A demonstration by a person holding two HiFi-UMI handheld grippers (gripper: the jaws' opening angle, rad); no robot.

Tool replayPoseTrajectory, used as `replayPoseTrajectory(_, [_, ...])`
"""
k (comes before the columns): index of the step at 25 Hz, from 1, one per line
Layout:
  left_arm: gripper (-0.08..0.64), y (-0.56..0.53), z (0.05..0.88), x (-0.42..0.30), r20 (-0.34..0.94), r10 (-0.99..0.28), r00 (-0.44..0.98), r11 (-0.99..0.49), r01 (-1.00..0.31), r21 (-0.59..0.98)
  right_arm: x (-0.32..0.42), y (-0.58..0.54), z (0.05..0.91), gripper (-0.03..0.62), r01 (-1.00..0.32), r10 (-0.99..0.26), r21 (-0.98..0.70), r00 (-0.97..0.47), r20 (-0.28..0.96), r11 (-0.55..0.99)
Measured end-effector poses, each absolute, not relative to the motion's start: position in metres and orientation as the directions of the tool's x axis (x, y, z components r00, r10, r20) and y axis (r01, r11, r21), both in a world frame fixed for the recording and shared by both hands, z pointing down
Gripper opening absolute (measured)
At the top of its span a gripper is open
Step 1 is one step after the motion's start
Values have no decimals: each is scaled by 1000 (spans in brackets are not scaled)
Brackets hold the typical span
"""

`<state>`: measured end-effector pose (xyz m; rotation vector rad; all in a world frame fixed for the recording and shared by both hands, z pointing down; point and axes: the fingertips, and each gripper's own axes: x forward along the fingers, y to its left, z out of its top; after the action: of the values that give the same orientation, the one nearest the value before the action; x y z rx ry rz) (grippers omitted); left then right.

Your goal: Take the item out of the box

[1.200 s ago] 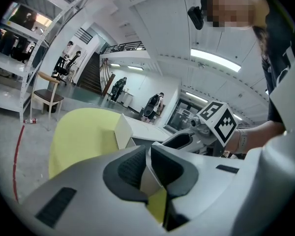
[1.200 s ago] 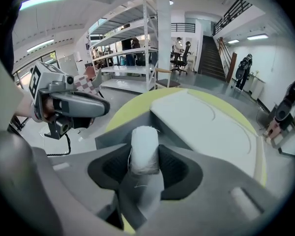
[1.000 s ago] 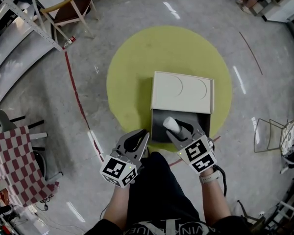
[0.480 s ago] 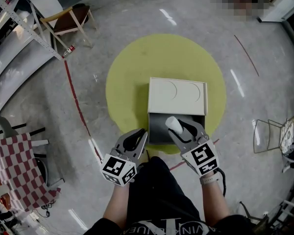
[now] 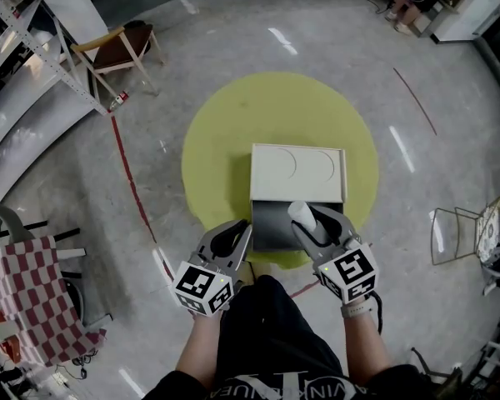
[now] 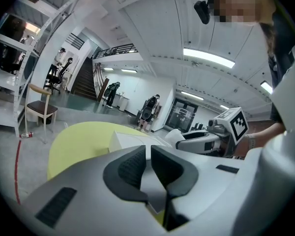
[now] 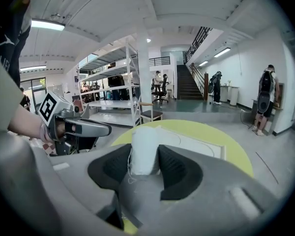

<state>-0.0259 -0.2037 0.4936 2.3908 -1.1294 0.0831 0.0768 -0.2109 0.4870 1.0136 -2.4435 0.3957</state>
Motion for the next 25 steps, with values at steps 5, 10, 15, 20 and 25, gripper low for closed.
replayPoseTrajectory(5, [34,-207,485,-30,250,-713,655,-543,-741,395,77,-214,474,172,-740,-623,-87,-618,479,667])
replayPoseTrajectory(10, [33,-212,475,-31,238,-716,657,-549,-740,389,84,-218,462,172,-760,-667,-68,-606,434,647])
replayPoseTrajectory(15, [33,-219,462,-30,219,-721,658,-557,-737,383,88,-221,449,172,-772,-690,-73,-601,403,631])
replayPoseTrajectory(20, [33,-224,450,-28,205,-724,659,-563,-736,377,92,-223,437,172,-781,-709,-77,-599,371,620])
replayPoseTrajectory(25, [34,-228,438,-26,183,-728,661,-570,-732,374,96,-225,424,172,-787,-727,-69,-597,340,613])
